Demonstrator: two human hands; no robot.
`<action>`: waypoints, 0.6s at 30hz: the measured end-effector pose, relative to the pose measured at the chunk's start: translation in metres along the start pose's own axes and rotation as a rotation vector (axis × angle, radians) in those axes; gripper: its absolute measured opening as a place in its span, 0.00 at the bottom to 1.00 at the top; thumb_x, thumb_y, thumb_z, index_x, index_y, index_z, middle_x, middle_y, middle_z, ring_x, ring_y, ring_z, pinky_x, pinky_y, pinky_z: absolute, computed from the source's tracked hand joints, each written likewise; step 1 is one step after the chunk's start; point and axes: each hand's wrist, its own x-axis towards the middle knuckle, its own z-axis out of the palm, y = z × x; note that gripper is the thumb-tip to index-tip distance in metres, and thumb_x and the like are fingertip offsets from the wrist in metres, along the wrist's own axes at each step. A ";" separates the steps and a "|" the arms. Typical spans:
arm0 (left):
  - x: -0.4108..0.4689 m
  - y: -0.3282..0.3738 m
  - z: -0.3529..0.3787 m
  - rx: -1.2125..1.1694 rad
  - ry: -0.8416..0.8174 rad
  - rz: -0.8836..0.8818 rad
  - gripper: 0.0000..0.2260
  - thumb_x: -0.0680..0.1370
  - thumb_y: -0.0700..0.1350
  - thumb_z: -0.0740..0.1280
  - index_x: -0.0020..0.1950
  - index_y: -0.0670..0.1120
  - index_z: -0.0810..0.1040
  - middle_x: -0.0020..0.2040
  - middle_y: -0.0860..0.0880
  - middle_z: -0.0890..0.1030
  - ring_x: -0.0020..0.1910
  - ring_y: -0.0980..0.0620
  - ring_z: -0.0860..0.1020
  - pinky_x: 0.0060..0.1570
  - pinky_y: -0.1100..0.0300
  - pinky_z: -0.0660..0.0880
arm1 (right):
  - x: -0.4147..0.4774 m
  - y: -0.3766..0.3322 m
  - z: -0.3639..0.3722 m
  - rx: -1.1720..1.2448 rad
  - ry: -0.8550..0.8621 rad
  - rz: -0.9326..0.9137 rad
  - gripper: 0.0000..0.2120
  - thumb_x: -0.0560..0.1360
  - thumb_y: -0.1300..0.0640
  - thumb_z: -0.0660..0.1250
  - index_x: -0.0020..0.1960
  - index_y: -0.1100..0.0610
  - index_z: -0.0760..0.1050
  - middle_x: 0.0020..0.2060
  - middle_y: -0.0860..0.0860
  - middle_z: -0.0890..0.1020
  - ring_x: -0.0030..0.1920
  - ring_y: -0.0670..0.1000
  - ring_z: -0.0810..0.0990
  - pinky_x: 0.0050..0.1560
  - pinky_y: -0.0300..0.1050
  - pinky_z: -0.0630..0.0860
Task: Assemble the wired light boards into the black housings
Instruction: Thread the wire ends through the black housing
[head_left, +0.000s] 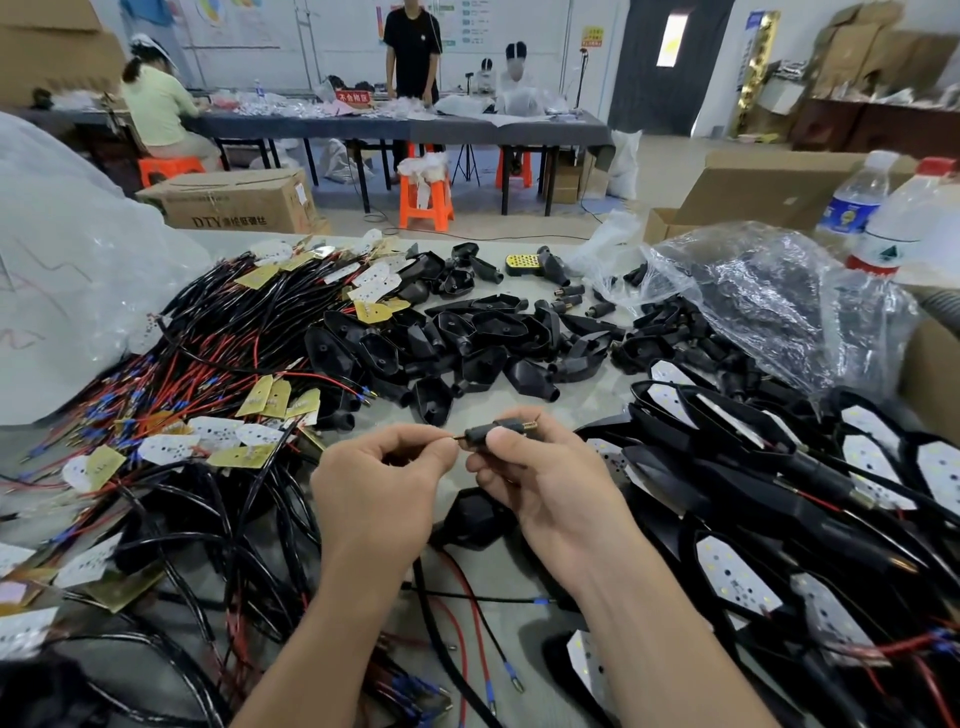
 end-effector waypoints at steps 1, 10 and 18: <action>0.000 -0.001 0.000 -0.018 -0.008 -0.002 0.13 0.70 0.45 0.80 0.39 0.65 0.85 0.32 0.60 0.84 0.34 0.58 0.83 0.36 0.61 0.79 | 0.000 0.001 0.001 -0.031 0.017 -0.017 0.09 0.77 0.72 0.66 0.48 0.60 0.76 0.40 0.60 0.83 0.36 0.53 0.82 0.40 0.41 0.80; -0.003 0.003 0.000 -0.056 -0.104 0.000 0.10 0.68 0.51 0.80 0.45 0.64 0.86 0.39 0.62 0.86 0.41 0.61 0.83 0.46 0.57 0.79 | 0.002 0.002 0.000 -0.093 0.055 -0.043 0.07 0.77 0.69 0.68 0.47 0.59 0.78 0.37 0.57 0.83 0.34 0.50 0.81 0.37 0.40 0.78; 0.011 -0.001 -0.004 -0.187 -0.263 -0.121 0.09 0.71 0.38 0.79 0.35 0.51 0.88 0.47 0.57 0.88 0.51 0.59 0.85 0.54 0.59 0.78 | 0.006 -0.001 -0.003 0.072 0.137 -0.079 0.08 0.78 0.70 0.66 0.45 0.58 0.78 0.42 0.61 0.84 0.33 0.51 0.82 0.38 0.41 0.78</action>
